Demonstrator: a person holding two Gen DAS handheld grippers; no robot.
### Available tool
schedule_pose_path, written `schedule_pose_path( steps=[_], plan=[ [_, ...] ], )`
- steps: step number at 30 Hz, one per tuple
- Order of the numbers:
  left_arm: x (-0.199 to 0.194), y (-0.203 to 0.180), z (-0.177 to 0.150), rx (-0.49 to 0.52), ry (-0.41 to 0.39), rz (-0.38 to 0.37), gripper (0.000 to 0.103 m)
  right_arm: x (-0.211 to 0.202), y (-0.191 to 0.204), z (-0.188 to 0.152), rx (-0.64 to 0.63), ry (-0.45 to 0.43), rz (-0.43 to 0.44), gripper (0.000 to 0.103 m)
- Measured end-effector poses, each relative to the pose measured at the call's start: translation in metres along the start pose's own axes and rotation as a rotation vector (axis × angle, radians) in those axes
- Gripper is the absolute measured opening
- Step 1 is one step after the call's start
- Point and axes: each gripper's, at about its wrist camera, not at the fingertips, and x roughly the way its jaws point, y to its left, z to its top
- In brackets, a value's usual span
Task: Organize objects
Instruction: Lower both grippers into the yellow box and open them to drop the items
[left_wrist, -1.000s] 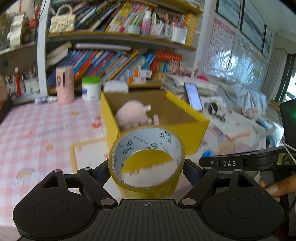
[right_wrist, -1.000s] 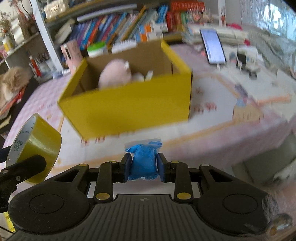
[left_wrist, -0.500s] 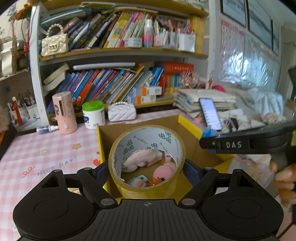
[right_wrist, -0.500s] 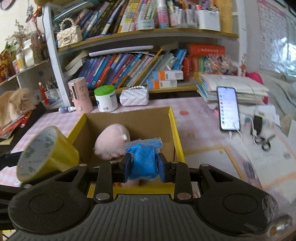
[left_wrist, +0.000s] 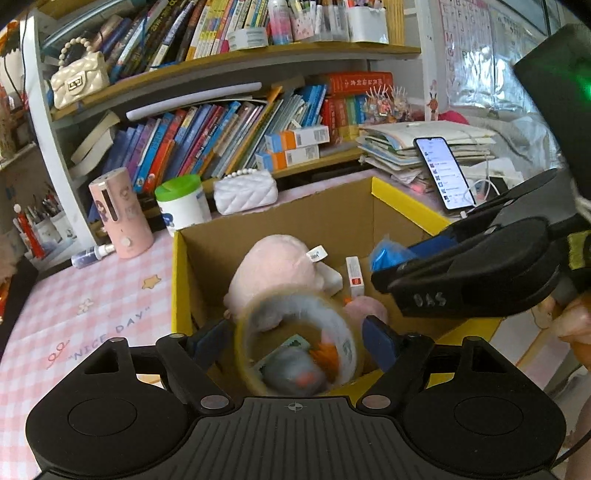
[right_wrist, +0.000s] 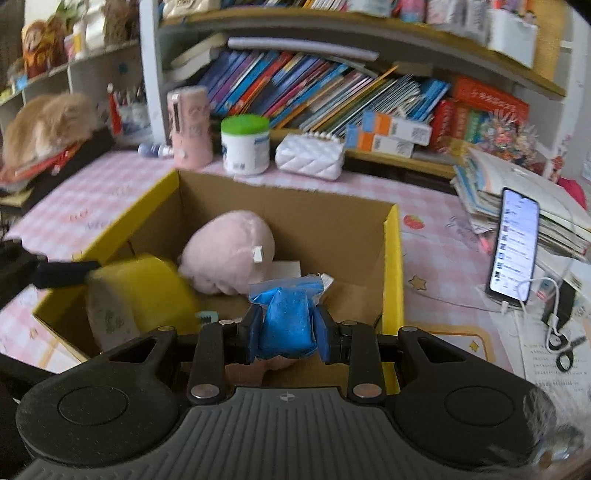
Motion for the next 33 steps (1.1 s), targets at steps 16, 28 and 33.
schedule_pose_path(
  steps=[16, 28, 33],
  plan=[
    [-0.016, -0.007, -0.005, 0.045, -0.049, 0.071, 0.088, 0.049, -0.001, -0.003, -0.016, 0.214, 0.121, 0.027],
    [-0.062, -0.005, -0.015, -0.045, -0.1, 0.099, 0.099, 0.03, 0.001, -0.004, 0.05, 0.163, 0.138, 0.056],
    [-0.083, 0.002, -0.023, -0.076, -0.117, 0.125, 0.102, 0.0, 0.007, -0.005, 0.083, 0.093, 0.117, 0.076]
  ],
)
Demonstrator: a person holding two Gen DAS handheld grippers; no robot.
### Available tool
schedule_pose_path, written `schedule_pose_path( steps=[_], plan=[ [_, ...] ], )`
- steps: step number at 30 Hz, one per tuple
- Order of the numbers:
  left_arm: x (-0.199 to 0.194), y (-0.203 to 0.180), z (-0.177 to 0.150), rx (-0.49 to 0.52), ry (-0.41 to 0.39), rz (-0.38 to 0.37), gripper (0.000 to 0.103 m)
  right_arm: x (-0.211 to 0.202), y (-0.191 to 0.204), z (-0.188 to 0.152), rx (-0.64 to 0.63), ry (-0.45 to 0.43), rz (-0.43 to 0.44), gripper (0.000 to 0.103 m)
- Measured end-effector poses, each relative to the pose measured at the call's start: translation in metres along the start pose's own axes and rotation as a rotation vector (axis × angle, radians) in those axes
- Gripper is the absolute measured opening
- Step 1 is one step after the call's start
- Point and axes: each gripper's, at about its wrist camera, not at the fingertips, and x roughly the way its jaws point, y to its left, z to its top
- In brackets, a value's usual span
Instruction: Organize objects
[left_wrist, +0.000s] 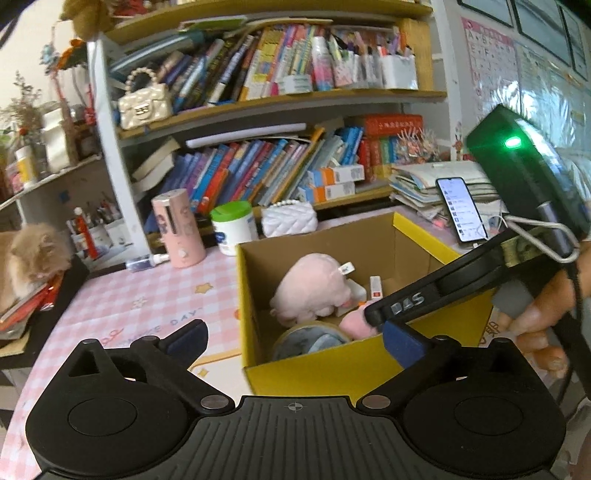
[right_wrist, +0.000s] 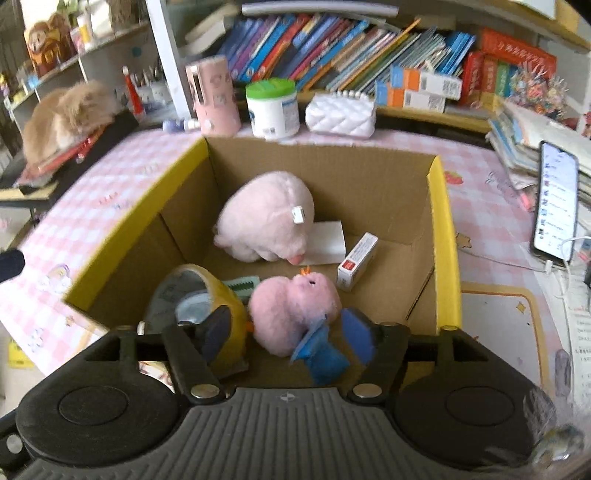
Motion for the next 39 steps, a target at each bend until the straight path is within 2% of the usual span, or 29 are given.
schedule_pose_path(
  steps=[4, 9, 15, 19, 24, 31, 39],
  plan=[
    [-0.017, 0.014, -0.008, -0.026, -0.012, 0.004, 0.103, -0.027, 0.012, -0.008, 0.023, -0.076, -0.046, 0.081],
    [-0.043, 0.04, -0.024, -0.087, -0.01, 0.011, 0.103, -0.058, 0.032, -0.023, 0.078, -0.161, -0.144, 0.092],
    [-0.072, 0.071, -0.045, -0.15, 0.01, 0.025, 0.103, -0.086, 0.061, -0.052, 0.184, -0.207, -0.241, 0.1],
    [-0.089, 0.089, -0.061, -0.188, 0.023, 0.032, 0.103, -0.096, 0.088, -0.076, 0.217, -0.208, -0.298, 0.103],
    [-0.106, 0.106, -0.081, -0.222, 0.045, 0.049, 0.103, -0.104, 0.129, -0.11, 0.185, -0.199, -0.34, 0.103],
    [-0.123, 0.128, -0.103, -0.267, 0.047, 0.117, 0.103, -0.107, 0.172, -0.141, 0.166, -0.165, -0.344, 0.103],
    [-0.132, 0.136, -0.12, -0.246, 0.087, 0.092, 0.103, -0.106, 0.201, -0.155, 0.154, -0.15, -0.341, 0.103]
  ],
)
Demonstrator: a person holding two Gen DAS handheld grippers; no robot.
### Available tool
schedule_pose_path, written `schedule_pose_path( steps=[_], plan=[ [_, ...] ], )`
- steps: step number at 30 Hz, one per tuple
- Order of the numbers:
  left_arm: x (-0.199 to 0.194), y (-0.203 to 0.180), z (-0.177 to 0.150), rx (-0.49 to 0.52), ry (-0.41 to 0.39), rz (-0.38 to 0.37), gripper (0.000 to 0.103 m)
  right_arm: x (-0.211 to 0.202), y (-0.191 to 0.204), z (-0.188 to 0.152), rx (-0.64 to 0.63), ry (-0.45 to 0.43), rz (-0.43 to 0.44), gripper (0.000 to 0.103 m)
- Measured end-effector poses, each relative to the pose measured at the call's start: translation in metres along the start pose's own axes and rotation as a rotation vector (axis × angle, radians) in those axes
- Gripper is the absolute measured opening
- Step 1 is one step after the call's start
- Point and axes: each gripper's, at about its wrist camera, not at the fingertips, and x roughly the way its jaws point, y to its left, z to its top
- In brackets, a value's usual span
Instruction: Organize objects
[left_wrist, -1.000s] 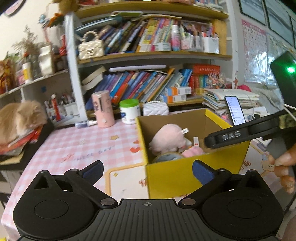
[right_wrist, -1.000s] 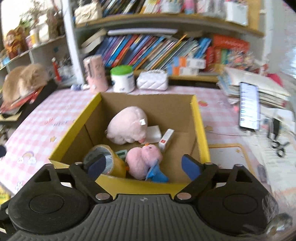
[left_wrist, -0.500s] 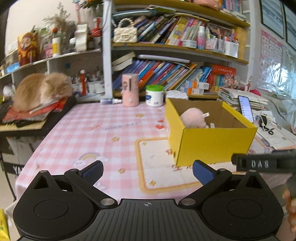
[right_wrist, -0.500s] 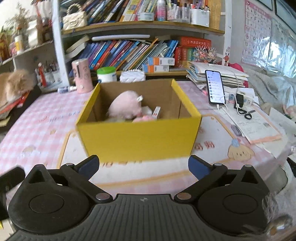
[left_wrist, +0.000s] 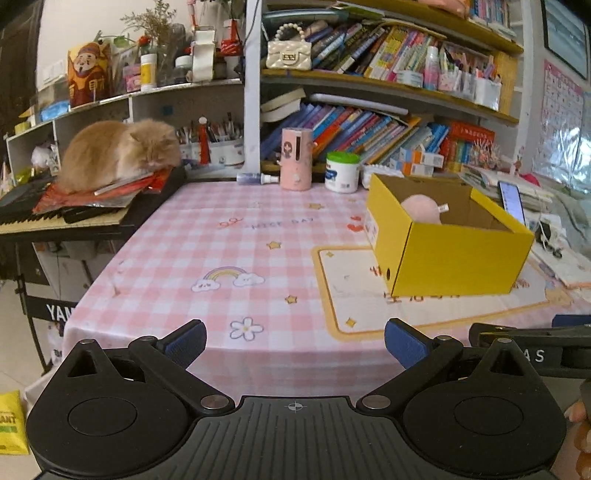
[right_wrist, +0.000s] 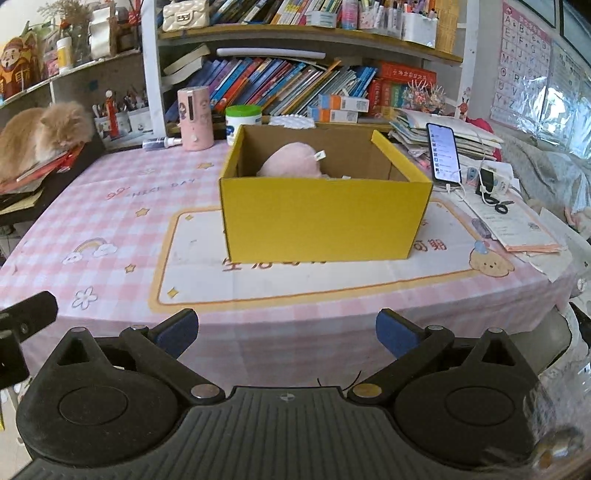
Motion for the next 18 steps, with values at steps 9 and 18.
schedule_pose_path(
  steps=[9, 18],
  plan=[
    [0.006, 0.003, -0.004, 0.037, 0.06, 0.131, 0.103, -0.004, 0.025, -0.009, -0.039, 0.013, -0.011, 0.103],
    [0.008, 0.005, -0.008, 0.058, 0.081, 0.203, 0.103, 0.002, 0.044, -0.016, -0.071, 0.044, -0.066, 0.103]
  ],
)
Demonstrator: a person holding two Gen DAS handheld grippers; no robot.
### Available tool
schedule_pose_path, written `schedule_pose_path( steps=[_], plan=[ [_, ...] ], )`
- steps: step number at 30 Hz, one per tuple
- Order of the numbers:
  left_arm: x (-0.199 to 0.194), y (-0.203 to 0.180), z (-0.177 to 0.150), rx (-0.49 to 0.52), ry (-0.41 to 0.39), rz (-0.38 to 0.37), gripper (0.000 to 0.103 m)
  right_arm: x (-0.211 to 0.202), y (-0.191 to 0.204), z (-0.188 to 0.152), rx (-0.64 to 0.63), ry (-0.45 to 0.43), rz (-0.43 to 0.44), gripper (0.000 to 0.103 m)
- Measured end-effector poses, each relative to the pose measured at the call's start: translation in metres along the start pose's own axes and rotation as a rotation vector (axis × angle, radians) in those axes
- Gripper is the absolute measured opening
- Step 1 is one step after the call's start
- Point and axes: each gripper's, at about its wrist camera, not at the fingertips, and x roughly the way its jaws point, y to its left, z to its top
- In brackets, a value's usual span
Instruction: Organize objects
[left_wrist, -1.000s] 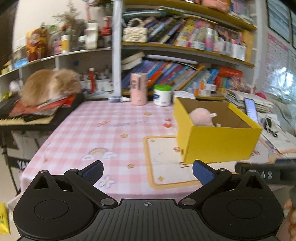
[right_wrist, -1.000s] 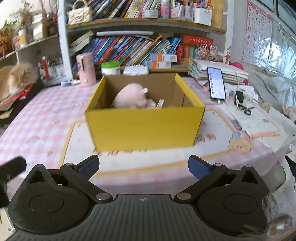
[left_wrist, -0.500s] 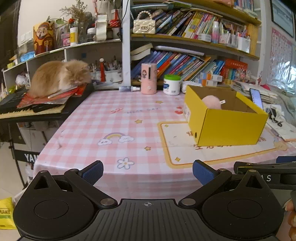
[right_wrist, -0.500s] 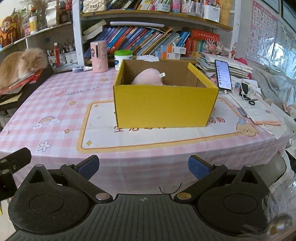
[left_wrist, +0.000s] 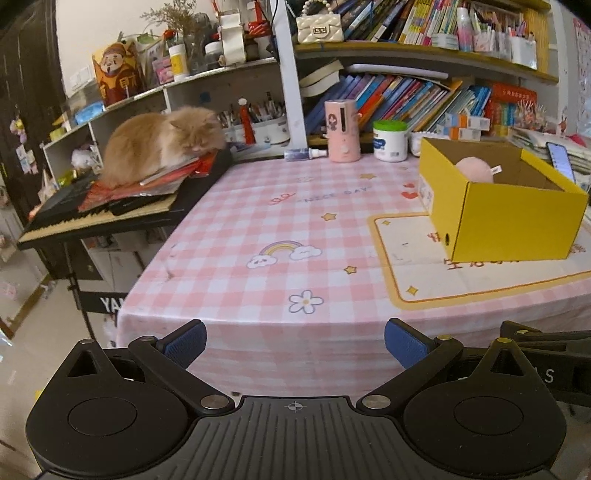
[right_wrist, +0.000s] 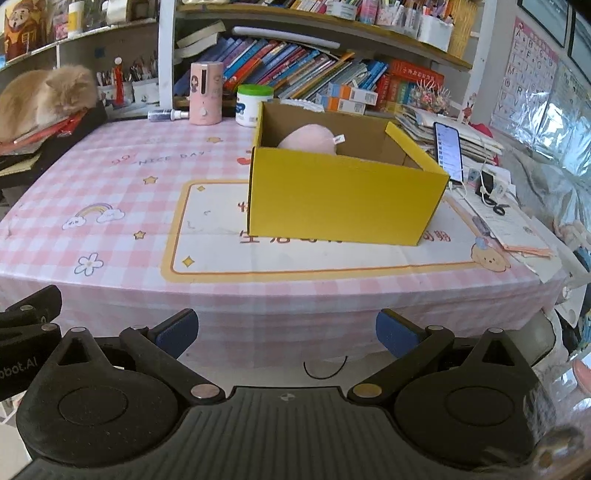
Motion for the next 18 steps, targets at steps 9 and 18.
schedule_pose_path(
  steps=[9, 18],
  plan=[
    [0.0028, -0.001, -0.0019, 0.032, 0.004, 0.034, 0.103, 0.0025, 0.0068, -0.0024, -0.009, 0.025, -0.019, 0.103],
    [0.0054, -0.0028, -0.0016, 0.047, 0.015, 0.041, 0.103, 0.0062, 0.0108, -0.0027, -0.019, 0.045, -0.044, 0.103]
  ],
)
